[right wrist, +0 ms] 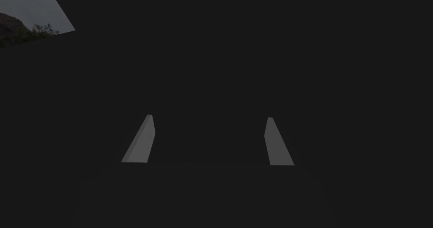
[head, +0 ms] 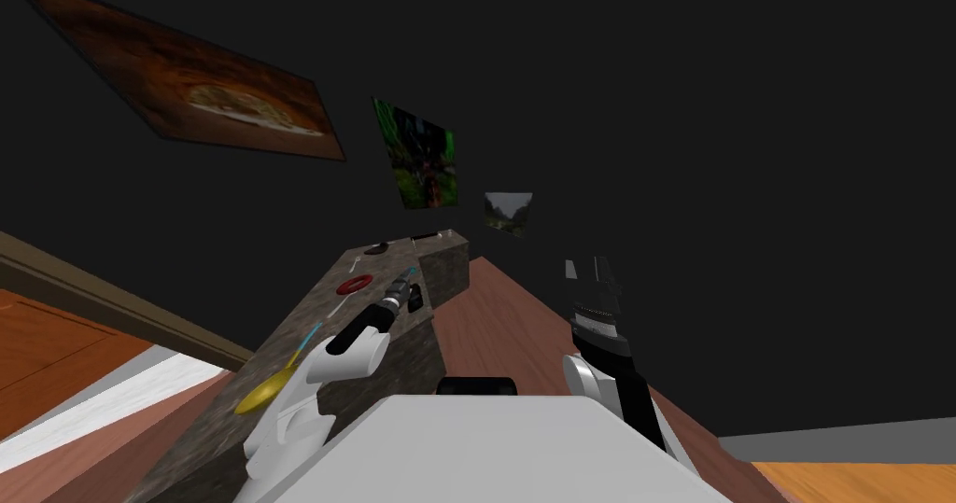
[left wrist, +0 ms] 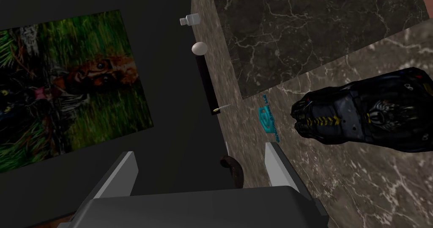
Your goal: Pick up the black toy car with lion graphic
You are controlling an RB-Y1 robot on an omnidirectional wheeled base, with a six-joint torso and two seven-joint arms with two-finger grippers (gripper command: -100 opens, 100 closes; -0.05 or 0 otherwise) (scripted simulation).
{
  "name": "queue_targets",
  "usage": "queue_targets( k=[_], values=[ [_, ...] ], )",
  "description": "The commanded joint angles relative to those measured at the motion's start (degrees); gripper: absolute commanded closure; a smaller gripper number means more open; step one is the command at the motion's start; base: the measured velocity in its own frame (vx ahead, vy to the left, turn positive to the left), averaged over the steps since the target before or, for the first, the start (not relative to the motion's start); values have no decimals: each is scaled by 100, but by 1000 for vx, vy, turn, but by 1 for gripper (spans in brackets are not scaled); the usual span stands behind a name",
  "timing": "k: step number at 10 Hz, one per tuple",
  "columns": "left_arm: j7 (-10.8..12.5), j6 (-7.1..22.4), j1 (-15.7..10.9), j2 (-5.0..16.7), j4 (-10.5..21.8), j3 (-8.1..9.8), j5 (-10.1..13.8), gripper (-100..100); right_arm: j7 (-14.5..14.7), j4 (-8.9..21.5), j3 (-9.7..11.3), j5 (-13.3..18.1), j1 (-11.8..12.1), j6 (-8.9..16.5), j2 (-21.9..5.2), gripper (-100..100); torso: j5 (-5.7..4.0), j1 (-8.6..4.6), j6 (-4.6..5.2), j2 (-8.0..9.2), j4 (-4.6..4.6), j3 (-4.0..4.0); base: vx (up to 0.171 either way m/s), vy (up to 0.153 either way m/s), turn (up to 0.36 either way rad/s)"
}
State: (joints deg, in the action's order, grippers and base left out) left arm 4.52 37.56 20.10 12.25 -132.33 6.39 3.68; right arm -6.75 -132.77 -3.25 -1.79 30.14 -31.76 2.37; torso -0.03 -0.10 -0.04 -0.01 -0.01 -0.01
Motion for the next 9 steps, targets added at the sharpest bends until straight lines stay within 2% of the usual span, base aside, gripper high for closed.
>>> queue_targets(
  k=[1, 3, 4, 5, 6, 9],
  values=[
    [-31, 286, -41, -4, -4, 86, -1, -100, 0, 0, 0, 0, 0, 0, 0, 0, 0, 0, 0, 0, 0, 0, 18, -37, -137],
    [-31, 468, -41, -4, -4, 86, -1, -100, 0, 0, 0, 0, 0, 0, 0, 0, -1, -4, 1, -3, -1, -2, 18, -27, -29],
    [-65, 680, -102, -22, 11, 165, -15, -100, 0, 0, 0, 0, 0, 0, 0, 0, 0, 1, 0, -1, 0, 0, 20, -39, -119],
    [-65, 834, -102, -22, 11, 165, -15, -100, 0, 0, 0, 0, 0, 0, 0, 0, -1, -5, 3, -3, 0, -1, 22, -39, -77],
    [-65, 881, -102, -22, 11, 165, -15, -100, 0, 0, 0, 0, 0, 0, 0, 0, -1, -5, 1, -3, -1, -2, 12, -17, 9],
    [-135, 1439, -220, -66, 41, 330, -48, -100, 0, 0, 0, 0, 0, 0, 0, 0, -1, -3, 0, -3, -1, -2, 23, -37, -104]
  ],
)
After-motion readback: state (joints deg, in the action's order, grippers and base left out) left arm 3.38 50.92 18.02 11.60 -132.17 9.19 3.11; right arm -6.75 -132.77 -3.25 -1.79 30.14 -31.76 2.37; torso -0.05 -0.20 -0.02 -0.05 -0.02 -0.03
